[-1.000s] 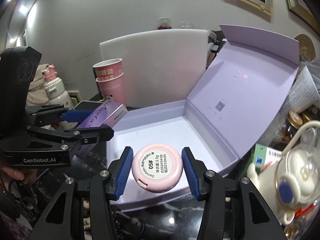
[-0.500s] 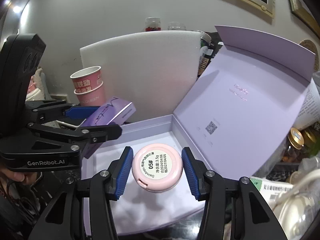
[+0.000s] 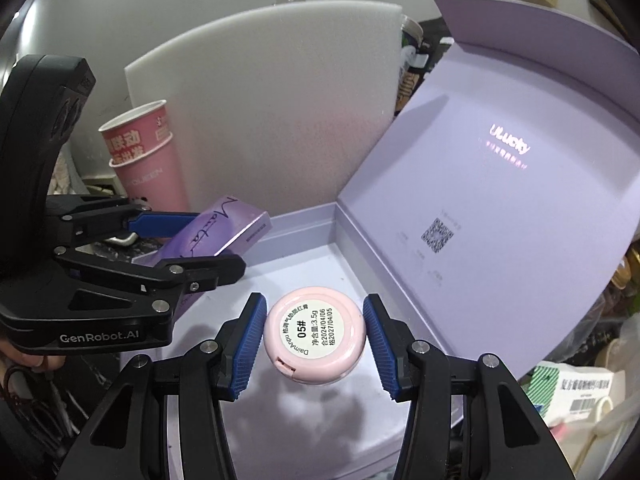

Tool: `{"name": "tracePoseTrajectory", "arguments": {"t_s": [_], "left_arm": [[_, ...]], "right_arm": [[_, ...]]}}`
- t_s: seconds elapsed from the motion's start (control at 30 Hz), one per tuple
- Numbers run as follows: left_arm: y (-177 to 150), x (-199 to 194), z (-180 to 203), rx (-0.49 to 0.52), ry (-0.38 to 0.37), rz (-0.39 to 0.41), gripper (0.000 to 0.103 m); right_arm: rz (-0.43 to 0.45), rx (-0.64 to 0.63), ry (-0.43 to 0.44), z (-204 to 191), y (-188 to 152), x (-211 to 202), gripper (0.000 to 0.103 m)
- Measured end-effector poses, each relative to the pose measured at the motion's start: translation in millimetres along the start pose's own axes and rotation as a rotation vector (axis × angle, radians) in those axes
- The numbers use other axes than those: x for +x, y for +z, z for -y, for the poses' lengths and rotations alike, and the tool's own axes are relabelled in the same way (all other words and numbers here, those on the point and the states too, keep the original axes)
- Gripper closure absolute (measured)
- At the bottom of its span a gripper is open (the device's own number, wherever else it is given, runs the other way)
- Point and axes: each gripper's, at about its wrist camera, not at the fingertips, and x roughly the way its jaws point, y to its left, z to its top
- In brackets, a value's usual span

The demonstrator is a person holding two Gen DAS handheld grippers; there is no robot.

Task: Organize rigid objects
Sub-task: 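Lower the card and compact into the box and open both grippers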

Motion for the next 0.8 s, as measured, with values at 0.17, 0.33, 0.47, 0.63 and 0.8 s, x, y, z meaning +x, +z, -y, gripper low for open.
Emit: {"name": "tracePoseTrajectory", "arguments": {"t_s": [0.17,0.33,0.47,0.63,0.8], "left_arm": [[-4,9,0,0.02,0.02,-0.015,0.051],[-6,15,2,0.035,0.023,-0.023,0.051],[-4,22,4,0.057,0.028,-0.051,0.05],[-2,32,7,0.056,0.06,-0.102,0.05],[-1,34,7,0.053,0.083,-0.109,0.046]], "right_arm": [[-0.037,-0.007,-0.015,-2,-5,14,0.053],[-0.065,-0.004,-0.021,-1,-9,23,0.053],[-0.079,0.008,-0.033,1,-11,24,0.053],[-0.085,0.018,-0.045,4,-14,23,0.046],[-0.079,0.034,-0.057,9,-14,16,0.042]]}}
